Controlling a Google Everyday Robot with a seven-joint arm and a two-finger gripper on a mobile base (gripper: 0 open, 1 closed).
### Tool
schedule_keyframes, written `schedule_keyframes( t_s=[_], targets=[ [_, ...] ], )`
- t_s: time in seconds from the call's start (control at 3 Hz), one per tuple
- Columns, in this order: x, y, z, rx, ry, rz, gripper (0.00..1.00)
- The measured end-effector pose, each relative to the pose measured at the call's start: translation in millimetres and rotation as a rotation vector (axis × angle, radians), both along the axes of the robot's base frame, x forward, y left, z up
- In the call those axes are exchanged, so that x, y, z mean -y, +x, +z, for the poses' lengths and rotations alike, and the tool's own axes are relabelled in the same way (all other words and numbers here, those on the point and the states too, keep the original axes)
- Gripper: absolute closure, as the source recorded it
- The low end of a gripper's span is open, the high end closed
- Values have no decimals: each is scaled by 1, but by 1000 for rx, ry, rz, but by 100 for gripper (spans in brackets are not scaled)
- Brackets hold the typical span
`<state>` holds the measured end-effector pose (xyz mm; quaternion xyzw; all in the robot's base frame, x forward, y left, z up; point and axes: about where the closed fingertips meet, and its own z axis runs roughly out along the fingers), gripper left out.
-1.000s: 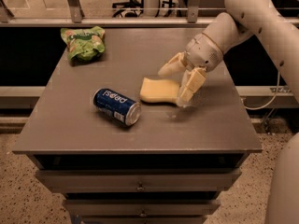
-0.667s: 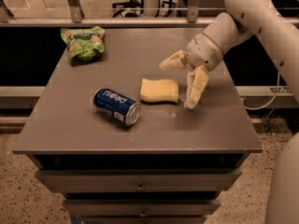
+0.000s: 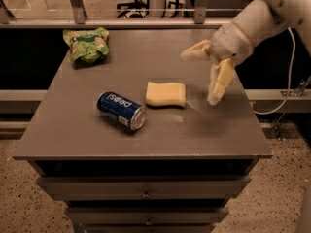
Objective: Move sponge near pepsi can
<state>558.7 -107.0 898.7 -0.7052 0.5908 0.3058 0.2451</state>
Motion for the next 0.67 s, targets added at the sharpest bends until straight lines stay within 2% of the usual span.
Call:
schedule_keyframes(
  t_s=[0.33,0.67],
  targets=[
    [53,4,66,165,27,-114,0],
    [49,20,79,218,49,-145,0]
  ],
)
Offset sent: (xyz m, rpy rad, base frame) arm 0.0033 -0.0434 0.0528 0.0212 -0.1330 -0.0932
